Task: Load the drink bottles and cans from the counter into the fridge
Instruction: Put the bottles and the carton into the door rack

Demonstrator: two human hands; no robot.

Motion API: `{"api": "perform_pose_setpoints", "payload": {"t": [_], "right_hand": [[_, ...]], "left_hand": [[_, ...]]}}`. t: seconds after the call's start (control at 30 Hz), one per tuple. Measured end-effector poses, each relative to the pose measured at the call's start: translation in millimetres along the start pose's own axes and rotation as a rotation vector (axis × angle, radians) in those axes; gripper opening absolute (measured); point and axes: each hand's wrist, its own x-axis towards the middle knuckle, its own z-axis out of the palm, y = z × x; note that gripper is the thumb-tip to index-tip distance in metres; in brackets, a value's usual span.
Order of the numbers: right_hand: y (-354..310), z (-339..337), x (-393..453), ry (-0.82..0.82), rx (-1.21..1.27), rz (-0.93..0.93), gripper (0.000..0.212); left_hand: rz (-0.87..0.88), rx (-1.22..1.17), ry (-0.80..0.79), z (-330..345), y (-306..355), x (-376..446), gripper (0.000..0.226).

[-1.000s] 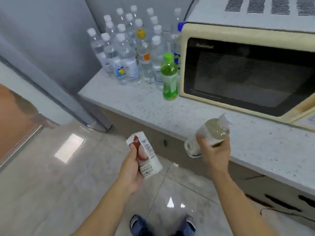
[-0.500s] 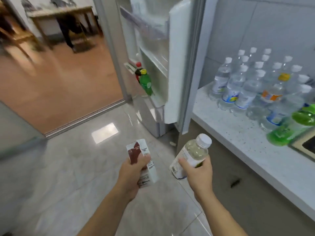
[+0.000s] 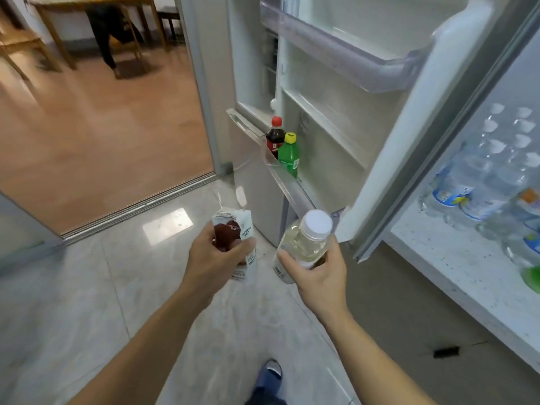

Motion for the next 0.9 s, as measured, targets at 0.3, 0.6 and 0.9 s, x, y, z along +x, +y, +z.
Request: {"api": "perform_pose_setpoints", "payload": {"t": [0.3,0.6,0.9], "right_hand": [[-15,16,116,0.229,-0.125,-0.219,0.069],[-2,19,169,0.357,-0.134,-0.197,0.063],[16,26,203,0.344,-0.451,0.224,0.052]], "left_hand": [[0.265,0.196,-0.182,55,68,136,0.045],[0.432,0.435,-0.445,127,94,240,0.058],[0.786,1.233,-0.955,166,78,298,0.054]]}}
